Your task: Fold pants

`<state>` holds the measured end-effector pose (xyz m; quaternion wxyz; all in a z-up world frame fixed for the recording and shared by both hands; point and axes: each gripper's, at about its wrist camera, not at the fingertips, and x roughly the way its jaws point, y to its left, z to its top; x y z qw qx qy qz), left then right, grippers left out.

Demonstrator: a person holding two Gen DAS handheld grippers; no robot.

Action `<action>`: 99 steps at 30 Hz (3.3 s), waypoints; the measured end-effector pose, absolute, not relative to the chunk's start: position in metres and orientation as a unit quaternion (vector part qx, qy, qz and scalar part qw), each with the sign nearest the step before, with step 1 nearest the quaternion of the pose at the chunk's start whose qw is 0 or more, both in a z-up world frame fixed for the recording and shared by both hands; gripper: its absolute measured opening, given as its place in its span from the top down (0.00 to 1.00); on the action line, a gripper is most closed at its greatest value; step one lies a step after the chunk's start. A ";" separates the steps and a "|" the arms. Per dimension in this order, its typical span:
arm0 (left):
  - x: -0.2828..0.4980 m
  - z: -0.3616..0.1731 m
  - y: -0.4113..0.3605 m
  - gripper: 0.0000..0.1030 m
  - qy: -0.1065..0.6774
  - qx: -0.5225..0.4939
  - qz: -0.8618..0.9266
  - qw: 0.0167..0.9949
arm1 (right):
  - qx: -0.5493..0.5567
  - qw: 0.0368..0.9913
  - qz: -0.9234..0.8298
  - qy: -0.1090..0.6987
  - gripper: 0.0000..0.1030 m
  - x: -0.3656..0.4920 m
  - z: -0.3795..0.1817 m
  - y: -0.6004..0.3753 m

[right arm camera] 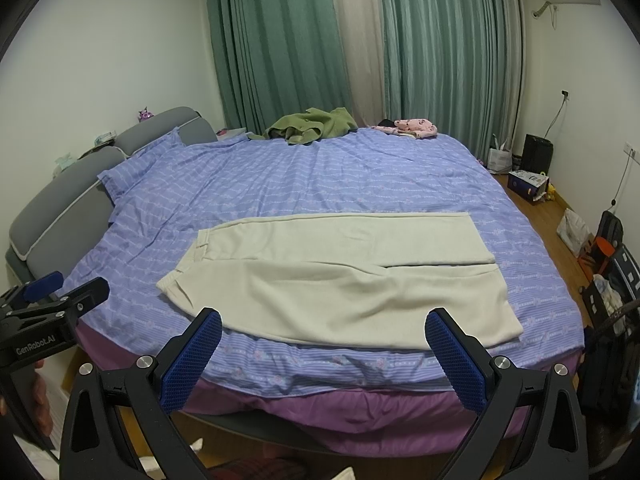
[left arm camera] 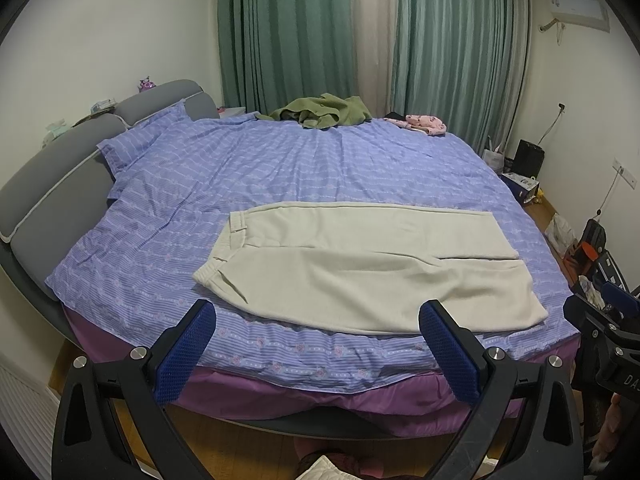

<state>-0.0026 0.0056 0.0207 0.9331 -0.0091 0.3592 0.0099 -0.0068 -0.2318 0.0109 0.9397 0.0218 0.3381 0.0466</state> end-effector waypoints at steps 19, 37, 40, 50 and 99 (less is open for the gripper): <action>-0.003 0.020 0.011 0.00 0.356 -0.012 0.014 0.934 | 0.019 0.940 0.048 0.338 0.00 -0.006 0.010 -0.230; 0.022 -0.006 0.055 0.00 0.384 -0.029 0.026 0.922 | 0.006 0.926 0.054 0.373 0.00 0.019 -0.007 -0.190; 0.036 -0.016 0.070 0.00 0.390 -0.024 0.032 0.920 | 0.013 0.919 0.052 0.390 0.00 0.032 -0.016 -0.179; 0.118 -0.092 0.133 0.00 0.430 0.007 0.027 0.903 | 0.072 0.890 0.013 0.449 0.00 0.108 -0.096 -0.139; 0.263 -0.241 0.182 0.91 0.548 -0.114 0.013 0.828 | 0.187 0.822 -0.025 0.538 0.87 0.232 -0.230 -0.144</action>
